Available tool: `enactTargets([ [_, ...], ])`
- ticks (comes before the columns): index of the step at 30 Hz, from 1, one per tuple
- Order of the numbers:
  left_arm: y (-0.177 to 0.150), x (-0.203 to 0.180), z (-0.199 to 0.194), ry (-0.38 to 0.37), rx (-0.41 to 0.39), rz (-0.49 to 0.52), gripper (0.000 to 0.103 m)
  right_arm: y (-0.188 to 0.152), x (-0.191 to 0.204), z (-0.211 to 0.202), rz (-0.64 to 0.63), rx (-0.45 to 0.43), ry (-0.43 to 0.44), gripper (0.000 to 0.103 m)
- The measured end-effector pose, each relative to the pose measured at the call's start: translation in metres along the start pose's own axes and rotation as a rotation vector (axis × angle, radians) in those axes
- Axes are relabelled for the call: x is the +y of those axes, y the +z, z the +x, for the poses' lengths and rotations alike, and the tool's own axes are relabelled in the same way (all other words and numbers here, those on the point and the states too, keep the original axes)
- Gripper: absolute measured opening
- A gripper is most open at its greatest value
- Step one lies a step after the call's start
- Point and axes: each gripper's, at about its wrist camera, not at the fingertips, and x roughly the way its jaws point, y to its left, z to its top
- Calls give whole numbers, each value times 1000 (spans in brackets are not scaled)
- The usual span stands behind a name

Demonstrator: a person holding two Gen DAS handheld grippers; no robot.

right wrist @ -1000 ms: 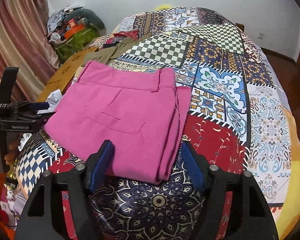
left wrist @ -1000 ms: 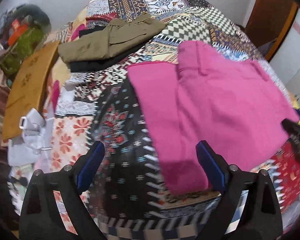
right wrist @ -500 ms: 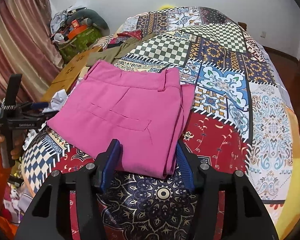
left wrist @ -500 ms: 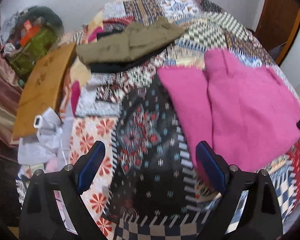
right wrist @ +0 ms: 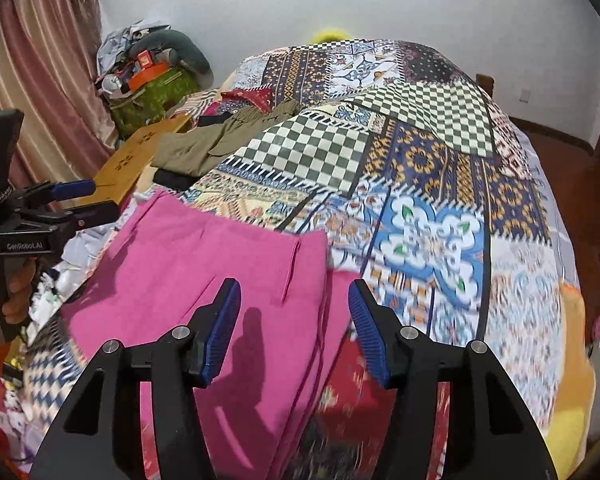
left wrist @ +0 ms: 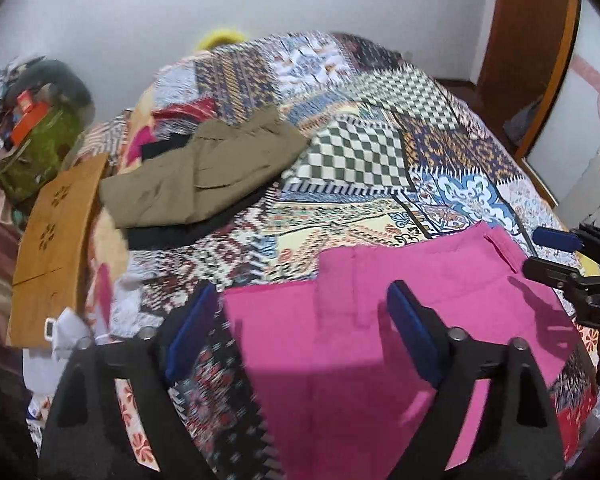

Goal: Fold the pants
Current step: 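Move the open right gripper down to the pink trousers' waistband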

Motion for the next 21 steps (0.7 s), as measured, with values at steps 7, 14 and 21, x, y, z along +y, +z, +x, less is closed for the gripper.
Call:
enactTargets([
  [7, -4, -10, 41, -53, 99, 31, 46, 5, -3, 39, -63, 111, 10, 24],
  [14, -6, -11, 44, -35, 92, 24, 47, 1, -6, 41, -106, 116, -27, 19],
  [21, -5, -5, 22, -33, 65, 9, 47, 6, -5, 24, -70, 88, -23, 20],
])
